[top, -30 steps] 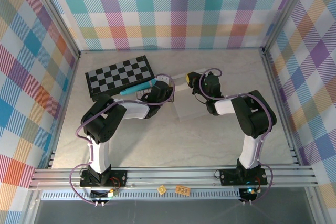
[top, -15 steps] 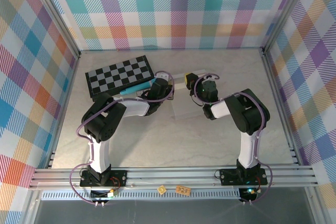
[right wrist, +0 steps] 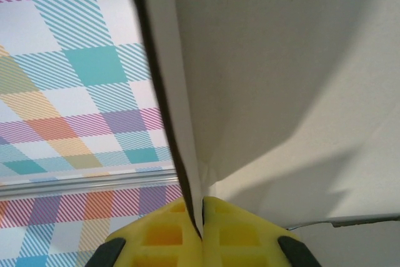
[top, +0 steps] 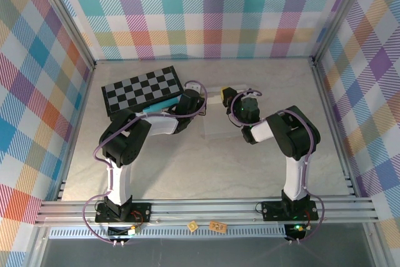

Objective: Fold the paper box

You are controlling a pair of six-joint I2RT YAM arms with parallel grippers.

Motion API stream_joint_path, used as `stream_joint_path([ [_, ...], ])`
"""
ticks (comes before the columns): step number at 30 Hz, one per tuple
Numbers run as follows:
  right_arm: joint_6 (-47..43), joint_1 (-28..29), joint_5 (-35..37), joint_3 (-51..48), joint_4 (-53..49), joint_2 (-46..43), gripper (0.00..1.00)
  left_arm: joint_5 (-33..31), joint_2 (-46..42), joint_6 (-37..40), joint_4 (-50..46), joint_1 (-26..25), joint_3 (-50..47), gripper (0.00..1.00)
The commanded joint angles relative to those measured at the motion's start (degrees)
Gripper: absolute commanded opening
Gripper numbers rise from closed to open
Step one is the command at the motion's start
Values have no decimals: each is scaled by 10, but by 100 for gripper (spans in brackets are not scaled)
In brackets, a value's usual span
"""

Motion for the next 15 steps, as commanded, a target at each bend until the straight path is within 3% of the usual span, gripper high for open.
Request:
stream_joint_path([
  [1,3,31,-57,-5,-102,7,0,42,-1,-13,54,-4,31,0],
  [9,15,53,23,8,-165,-32,0,61,-50,-68,31,-23,3,0],
  [15,17,92,96,26,-257,-63,0,163,-77,-134,36,-24,-33,7],
])
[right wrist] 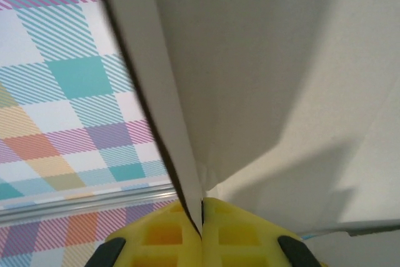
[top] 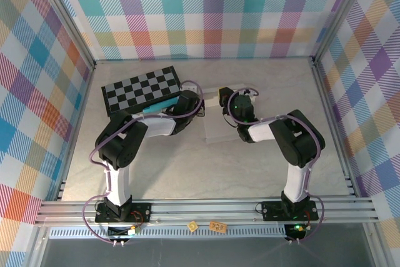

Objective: Fold the paper box

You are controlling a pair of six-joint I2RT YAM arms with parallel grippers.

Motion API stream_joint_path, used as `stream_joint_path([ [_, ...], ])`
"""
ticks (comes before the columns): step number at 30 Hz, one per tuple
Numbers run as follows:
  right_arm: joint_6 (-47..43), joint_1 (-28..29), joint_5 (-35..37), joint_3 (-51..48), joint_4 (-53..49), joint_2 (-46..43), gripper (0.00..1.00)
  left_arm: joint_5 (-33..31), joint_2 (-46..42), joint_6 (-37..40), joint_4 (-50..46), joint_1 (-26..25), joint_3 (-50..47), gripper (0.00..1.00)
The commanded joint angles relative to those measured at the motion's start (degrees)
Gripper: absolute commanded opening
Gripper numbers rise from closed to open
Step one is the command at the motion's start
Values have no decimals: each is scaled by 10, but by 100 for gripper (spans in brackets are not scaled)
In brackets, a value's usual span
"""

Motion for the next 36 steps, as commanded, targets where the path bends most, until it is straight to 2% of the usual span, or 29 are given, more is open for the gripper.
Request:
stream_joint_path([
  [1,6,46,15,7,-131,-1,0,144,-47,-57,58,-22,-8,9],
  [4,1,49,33,12,-137,16,0,188,-51,-74,53,-9,-18,19],
  [7,14,49,48,15,-121,39,0,193,-62,-63,23,6,-18,27],
  [12,19,50,36,25,-125,52,0,213,-43,-46,4,36,5,28],
  [17,23,49,41,18,-139,46,0,233,-7,-33,-7,39,40,24],
  [23,17,48,20,17,-134,42,0,226,7,-22,-10,39,50,28],
  [31,-4,48,10,28,-150,20,0,202,6,46,-114,35,75,27],
  [36,-14,47,8,34,-157,12,0,182,-7,87,-181,32,73,29],
])
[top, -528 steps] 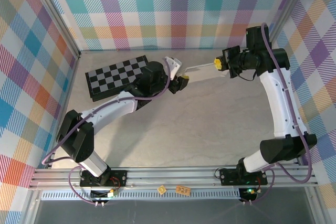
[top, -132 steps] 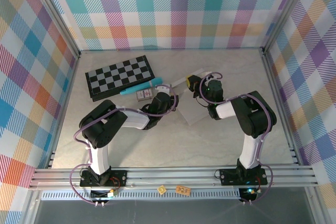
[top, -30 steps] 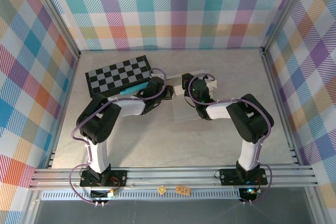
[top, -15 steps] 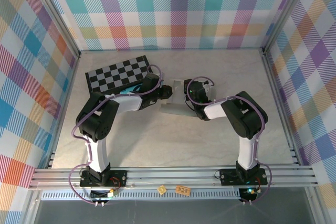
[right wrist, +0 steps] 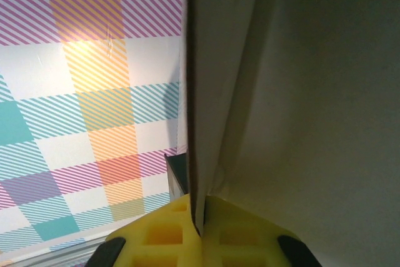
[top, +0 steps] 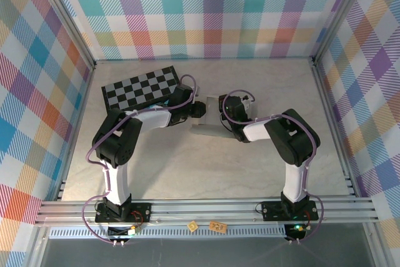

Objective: Fold the paper box

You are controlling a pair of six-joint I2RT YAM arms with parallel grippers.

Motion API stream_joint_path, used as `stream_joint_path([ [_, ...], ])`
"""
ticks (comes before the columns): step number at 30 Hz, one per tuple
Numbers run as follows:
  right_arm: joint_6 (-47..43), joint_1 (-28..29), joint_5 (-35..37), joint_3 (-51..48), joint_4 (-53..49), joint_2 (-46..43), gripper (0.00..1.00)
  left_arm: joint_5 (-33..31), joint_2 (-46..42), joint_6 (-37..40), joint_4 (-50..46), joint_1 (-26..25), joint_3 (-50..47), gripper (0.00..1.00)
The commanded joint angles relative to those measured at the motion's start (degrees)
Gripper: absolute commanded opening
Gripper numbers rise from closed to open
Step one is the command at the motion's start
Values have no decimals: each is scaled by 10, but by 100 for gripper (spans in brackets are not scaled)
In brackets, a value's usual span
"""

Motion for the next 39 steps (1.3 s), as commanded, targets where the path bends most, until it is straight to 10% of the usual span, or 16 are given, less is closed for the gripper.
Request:
stream_joint_path([
  [1,-22,27,-84,9,-32,-15,0,6,-15,43,-16,-14,7,29],
  [19,-28,28,-88,21,-61,-53,0,12,-37,12,35,-34,-37,5],
  [29,-17,30,-93,16,-67,-65,0,-3,-20,-2,33,-45,-32,26],
  [39,-16,30,-89,18,-70,-77,0,-69,5,0,-12,-61,-4,6],
])
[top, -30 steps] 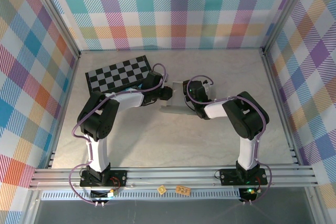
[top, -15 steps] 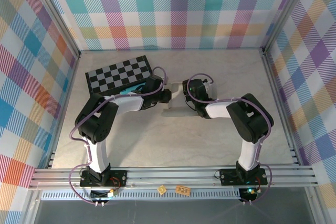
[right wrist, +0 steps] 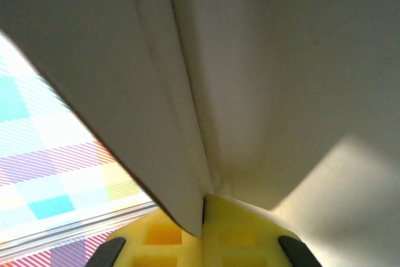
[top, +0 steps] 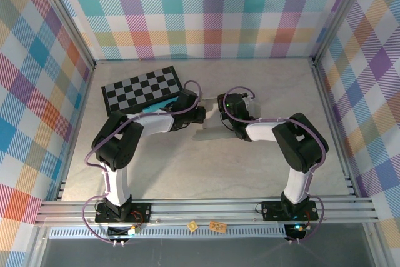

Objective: Fold the paper box

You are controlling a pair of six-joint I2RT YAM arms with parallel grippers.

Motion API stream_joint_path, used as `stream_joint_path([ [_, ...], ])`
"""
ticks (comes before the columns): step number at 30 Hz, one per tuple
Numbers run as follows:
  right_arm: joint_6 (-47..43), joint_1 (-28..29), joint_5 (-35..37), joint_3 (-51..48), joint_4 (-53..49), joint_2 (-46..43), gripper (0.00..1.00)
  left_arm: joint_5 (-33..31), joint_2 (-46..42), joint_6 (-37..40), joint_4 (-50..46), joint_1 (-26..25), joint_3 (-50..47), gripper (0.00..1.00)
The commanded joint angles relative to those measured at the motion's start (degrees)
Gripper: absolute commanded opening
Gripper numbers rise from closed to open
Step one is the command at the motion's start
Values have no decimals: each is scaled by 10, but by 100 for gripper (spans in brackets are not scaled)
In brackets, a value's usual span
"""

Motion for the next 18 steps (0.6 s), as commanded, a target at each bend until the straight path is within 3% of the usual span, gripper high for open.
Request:
stream_joint_path([
  [1,-3,25,-61,13,6,-22,0,-13,21,9,-10,-25,24,3],
  [9,-1,25,-55,11,0,-31,0,-25,16,-5,-1,-33,4,0],
  [12,1,25,-55,8,0,-34,0,-16,19,-18,10,-33,-4,18],
  [18,3,25,-54,3,-1,-40,0,-17,25,-31,22,-33,-9,21],
])
